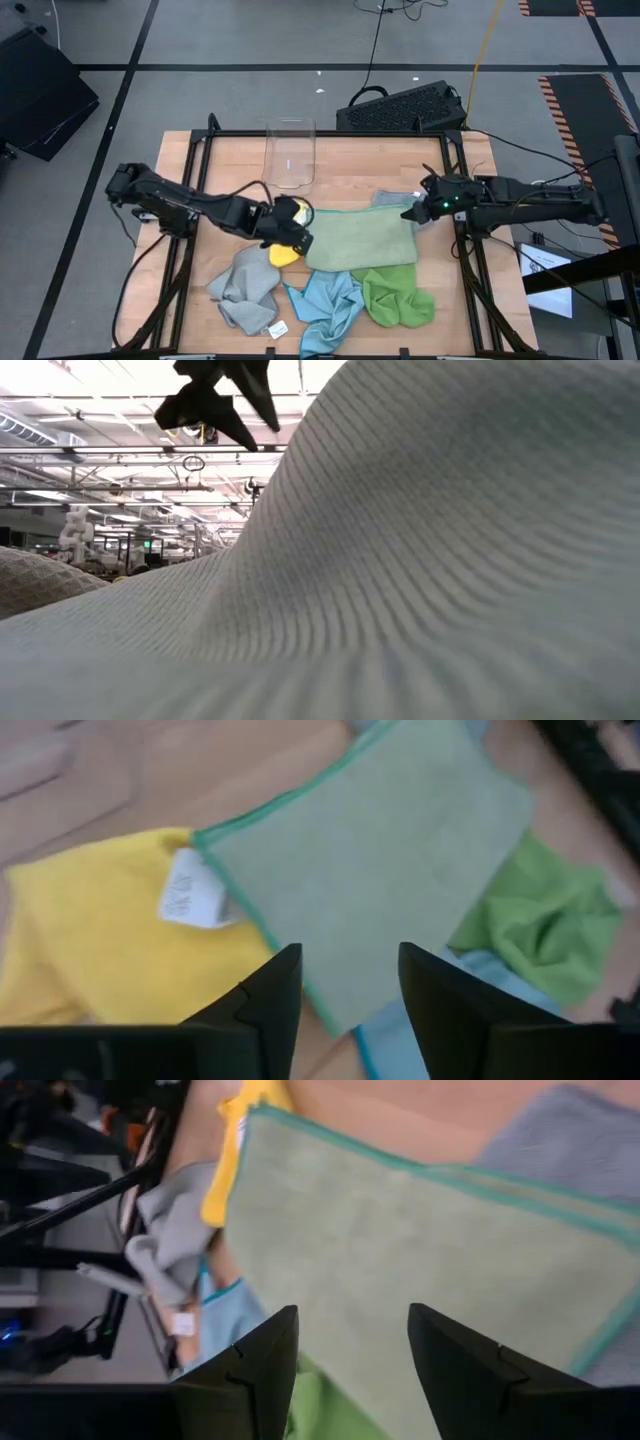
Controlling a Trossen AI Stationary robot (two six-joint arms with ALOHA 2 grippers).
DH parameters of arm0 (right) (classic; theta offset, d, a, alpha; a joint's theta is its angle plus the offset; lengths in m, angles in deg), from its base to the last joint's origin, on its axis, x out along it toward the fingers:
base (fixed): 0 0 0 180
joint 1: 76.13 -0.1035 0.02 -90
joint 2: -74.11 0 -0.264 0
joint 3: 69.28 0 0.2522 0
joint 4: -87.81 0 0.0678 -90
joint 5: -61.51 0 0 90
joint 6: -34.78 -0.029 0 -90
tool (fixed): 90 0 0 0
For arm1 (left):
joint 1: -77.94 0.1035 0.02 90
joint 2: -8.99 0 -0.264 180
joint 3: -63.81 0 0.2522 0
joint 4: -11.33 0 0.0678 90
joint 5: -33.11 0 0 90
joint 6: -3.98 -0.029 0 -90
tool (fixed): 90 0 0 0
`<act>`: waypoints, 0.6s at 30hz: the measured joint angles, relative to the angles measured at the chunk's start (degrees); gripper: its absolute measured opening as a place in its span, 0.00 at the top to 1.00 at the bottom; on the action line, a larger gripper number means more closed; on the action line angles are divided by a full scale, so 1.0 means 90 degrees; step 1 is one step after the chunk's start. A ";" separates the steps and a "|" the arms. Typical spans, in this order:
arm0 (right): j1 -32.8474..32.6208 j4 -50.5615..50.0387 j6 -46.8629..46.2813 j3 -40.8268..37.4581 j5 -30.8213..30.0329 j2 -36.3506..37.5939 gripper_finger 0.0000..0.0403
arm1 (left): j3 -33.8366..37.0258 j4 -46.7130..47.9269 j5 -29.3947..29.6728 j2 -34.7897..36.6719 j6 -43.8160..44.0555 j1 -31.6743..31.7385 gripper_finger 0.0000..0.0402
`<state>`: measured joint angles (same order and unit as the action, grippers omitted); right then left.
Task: Fold microfiber towels
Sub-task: Fold the light green microfiber cloth
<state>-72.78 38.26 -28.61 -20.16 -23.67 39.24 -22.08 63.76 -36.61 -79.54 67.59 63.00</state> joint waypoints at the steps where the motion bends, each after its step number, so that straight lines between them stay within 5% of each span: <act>1: -0.0087 0.0011 -0.0053 0.0029 -0.0002 0.0000 0.55 | 0.0088 -0.0197 0.0086 0.0000 -0.0001 -0.0067 0.54; 12: -0.0718 0.0900 -0.0757 0.0068 0.0138 0.0000 0.55 | 0.0605 -0.0275 0.0189 0.0007 -0.0017 0.0229 0.28; 18: -0.0633 0.0664 -0.0051 0.0068 0.0380 0.0031 0.55 | 0.0821 -0.0279 -0.0736 0.0002 -0.0099 0.1090 0.27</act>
<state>-78.47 44.24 -29.07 -19.55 -20.25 39.52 -14.69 61.24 -43.23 -79.51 66.70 72.81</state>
